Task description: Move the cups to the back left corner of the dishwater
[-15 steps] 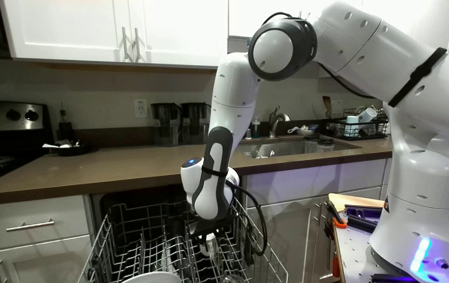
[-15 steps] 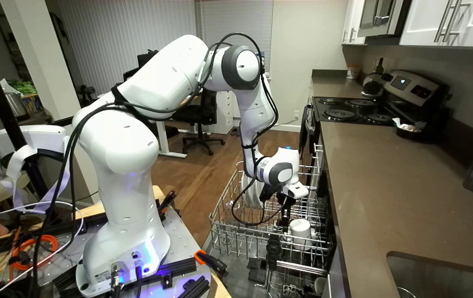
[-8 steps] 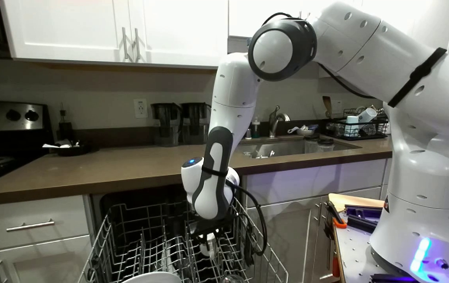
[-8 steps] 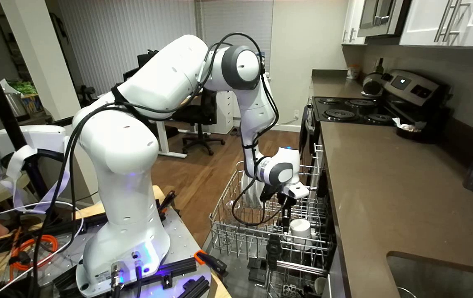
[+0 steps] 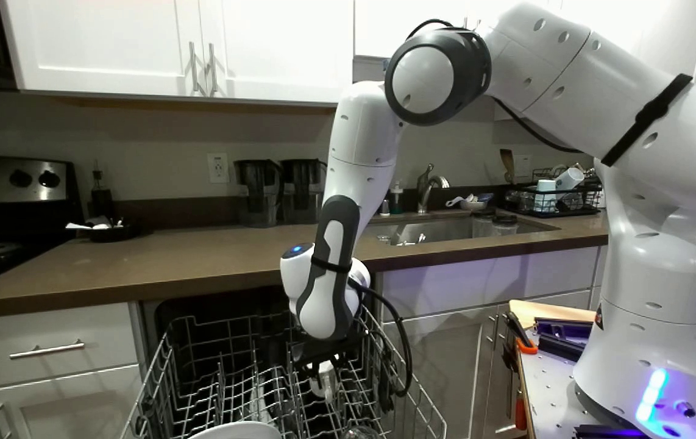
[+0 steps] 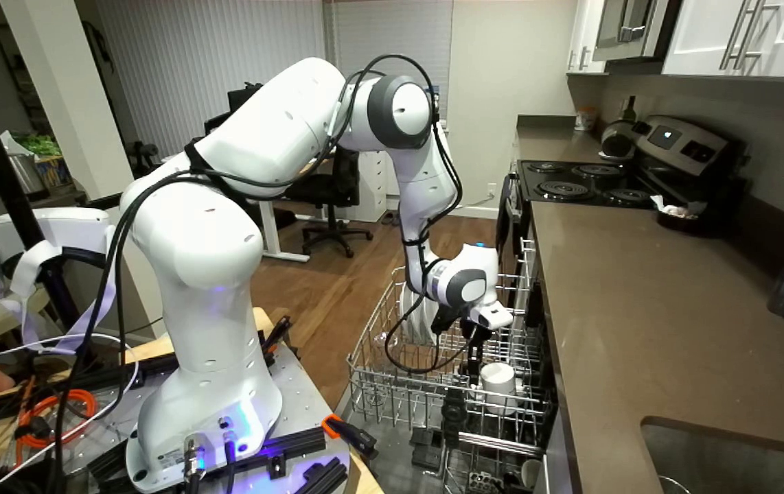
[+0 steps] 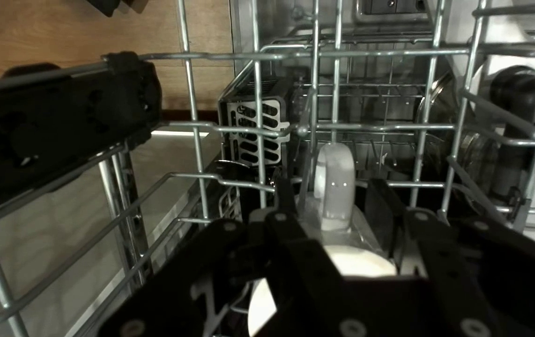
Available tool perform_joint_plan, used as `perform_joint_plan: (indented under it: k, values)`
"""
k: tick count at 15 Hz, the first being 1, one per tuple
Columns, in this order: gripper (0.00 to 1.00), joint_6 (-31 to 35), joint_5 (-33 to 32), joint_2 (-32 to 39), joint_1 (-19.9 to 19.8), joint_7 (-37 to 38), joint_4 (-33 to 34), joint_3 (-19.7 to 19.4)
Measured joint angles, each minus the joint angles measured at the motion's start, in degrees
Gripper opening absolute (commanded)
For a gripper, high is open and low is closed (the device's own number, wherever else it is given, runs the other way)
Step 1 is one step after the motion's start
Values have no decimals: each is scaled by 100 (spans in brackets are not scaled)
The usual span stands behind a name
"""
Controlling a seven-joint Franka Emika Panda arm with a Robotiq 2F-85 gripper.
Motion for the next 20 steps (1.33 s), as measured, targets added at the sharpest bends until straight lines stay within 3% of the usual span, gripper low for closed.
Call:
perform_joint_plan:
  k: [2, 7, 10, 11, 12, 14, 16, 18, 20]
  values:
    - [33, -41, 83, 0, -2, 0, 23, 7]
    - [37, -144, 130, 3, -50, 0, 68, 32]
    - [48, -204, 130, 15, -76, 0, 114, 50]
    - [47, -219, 130, 20, -78, 0, 134, 56]
    - [65, -244, 130, 25, -78, 0, 153, 60]
    - [63, -297, 130, 28, -78, 0, 179, 67]
    - [75, -371, 130, 28, -77, 0, 197, 75]
    - [77, -490, 130, 28, -72, 0, 222, 79]
    - [74, -610, 130, 28, -67, 0, 245, 79]
